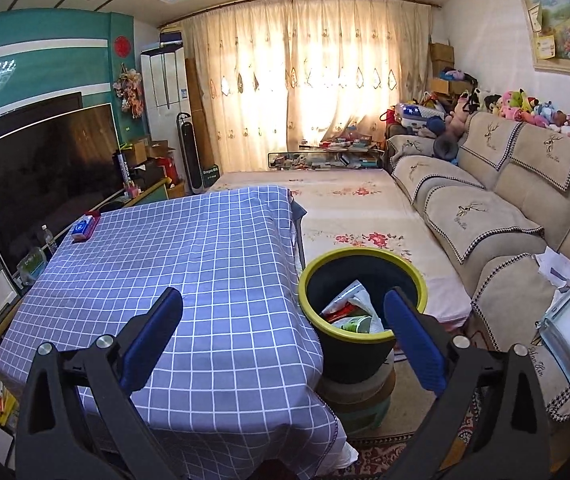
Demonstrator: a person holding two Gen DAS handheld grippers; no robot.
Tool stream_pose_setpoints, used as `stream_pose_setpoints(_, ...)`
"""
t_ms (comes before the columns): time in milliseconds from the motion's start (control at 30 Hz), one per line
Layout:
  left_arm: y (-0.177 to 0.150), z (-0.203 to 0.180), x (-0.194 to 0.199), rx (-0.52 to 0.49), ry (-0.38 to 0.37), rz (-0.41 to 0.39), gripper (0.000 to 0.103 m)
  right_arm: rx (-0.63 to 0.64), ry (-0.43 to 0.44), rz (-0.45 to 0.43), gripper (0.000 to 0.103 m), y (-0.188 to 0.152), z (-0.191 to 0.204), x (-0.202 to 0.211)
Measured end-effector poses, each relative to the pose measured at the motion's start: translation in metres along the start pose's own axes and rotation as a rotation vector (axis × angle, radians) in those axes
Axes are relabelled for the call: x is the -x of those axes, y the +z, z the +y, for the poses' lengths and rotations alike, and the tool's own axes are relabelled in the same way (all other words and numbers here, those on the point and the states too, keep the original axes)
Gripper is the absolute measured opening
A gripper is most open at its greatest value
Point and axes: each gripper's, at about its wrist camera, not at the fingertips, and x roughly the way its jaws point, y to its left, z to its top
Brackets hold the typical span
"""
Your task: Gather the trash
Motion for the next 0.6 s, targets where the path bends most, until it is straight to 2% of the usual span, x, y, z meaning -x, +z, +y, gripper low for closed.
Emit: stream_pose_setpoints(600,0.004,-0.013,-0.010,-0.007,-0.007,0.018,0.098,0.007,-0.009,-0.005,0.096,-0.001,0.001,-0.001)
